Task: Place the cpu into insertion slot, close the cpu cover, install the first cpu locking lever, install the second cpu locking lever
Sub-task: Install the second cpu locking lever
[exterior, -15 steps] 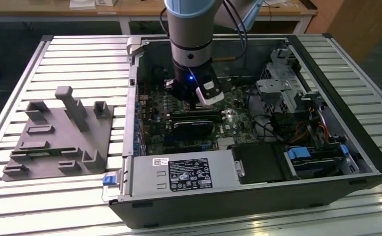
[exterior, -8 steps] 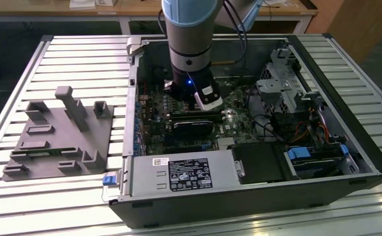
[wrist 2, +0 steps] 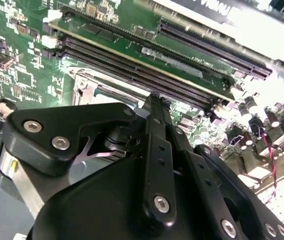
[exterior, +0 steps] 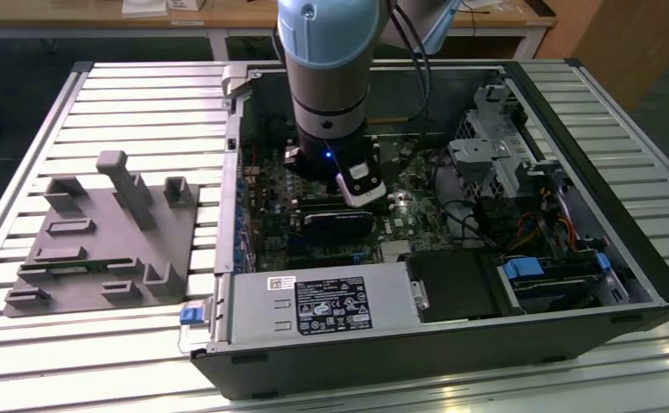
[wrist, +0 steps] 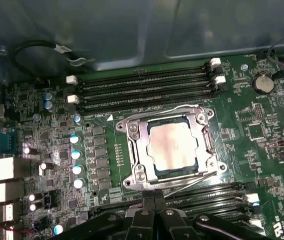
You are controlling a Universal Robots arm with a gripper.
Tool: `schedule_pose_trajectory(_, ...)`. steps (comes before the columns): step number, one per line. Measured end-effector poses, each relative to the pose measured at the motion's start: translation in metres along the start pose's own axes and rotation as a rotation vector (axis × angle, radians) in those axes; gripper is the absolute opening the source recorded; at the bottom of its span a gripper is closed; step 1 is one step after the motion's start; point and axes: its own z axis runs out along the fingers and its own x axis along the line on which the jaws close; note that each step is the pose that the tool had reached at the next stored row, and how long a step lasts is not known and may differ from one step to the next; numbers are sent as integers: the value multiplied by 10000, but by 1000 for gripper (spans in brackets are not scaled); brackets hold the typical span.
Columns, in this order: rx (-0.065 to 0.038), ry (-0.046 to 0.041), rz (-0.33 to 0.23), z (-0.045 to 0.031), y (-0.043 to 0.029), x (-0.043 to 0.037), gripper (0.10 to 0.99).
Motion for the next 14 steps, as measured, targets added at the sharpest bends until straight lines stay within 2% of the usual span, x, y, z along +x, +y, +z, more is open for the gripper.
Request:
schedule_pose_trajectory(3,-186,29,16,11,-47,2,106)
schedule_pose_trajectory(8,-573,92,48,28,-87,35,106)
schedule_pose_trajectory(11,-731,116,62,46,-111,56,106)
schedule_pose_trajectory(14,-838,134,71,72,-137,74,106)
